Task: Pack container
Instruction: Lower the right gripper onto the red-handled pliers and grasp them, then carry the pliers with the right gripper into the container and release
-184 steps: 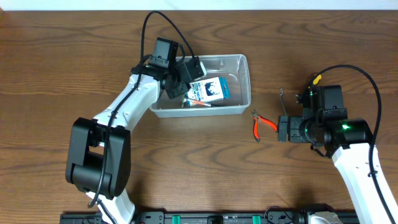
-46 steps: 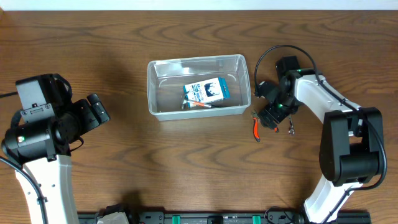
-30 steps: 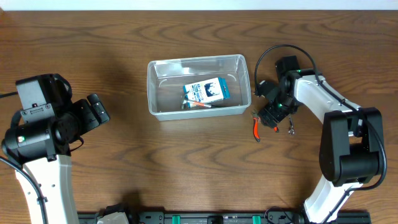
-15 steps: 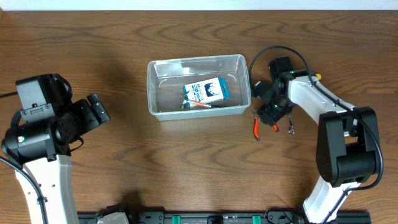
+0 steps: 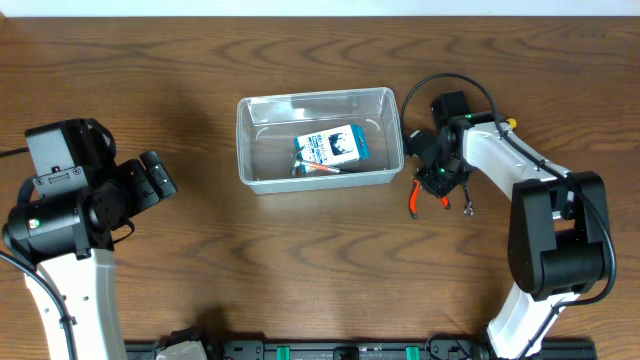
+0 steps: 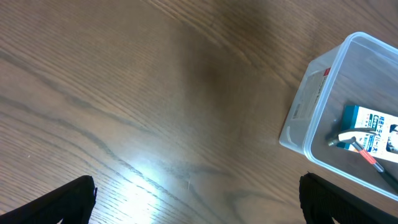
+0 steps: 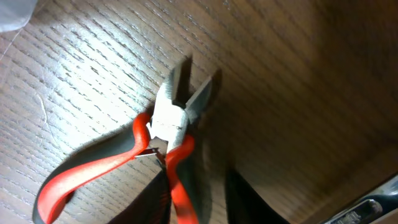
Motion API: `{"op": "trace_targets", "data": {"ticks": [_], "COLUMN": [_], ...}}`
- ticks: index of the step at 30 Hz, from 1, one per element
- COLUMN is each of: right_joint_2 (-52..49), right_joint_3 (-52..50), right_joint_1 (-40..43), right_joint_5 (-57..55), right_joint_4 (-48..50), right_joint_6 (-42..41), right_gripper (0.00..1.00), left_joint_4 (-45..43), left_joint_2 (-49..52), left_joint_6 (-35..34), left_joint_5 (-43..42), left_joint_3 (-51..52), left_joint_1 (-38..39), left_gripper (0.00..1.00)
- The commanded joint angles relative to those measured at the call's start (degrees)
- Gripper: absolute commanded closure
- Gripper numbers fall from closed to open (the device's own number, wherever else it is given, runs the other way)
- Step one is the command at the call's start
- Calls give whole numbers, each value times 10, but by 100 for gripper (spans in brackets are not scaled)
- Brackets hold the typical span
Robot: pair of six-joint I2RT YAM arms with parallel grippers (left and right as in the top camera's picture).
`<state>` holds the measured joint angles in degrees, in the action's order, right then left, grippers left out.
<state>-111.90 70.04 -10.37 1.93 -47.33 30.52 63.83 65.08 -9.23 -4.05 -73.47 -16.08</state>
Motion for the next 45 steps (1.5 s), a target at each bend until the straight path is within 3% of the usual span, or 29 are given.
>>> {"op": "trace_targets", "data": {"ticks": [1,4,8,14,18,30,45], "right_joint_2": [-35,-35,-35,-35,-35,-35,-22], "right_joint_3": [-24,-24,-24,-24,-23,-22,36], "right_joint_1": [-9,-9,-9,-9,-9,4,18], "right_joint_5": [34,34,34,34,34,39,24], "right_joint_4": [-7,-7,-7,-6,-3,45,51], "right_joint_6": [-3,-3,-3,-3,-3,-113,-233], "right_gripper": [75,77,86,88,99,99,99], "left_joint_4": [-1,-1,-1,-1,-1,-9,-11], "left_joint_2": [-5,-5,-5,-5,-5,-5,-5], "left_joint_6": [-7,-7,-7,-7,-7,84,88], "left_joint_5": [7,7,7,7,7,7,7], "left_joint_3": [7,7,7,7,7,7,7], "left_joint_1": [-3,-3,-3,-3,-3,-3,-3], "left_gripper": [2,2,2,2,2,2,2]}}
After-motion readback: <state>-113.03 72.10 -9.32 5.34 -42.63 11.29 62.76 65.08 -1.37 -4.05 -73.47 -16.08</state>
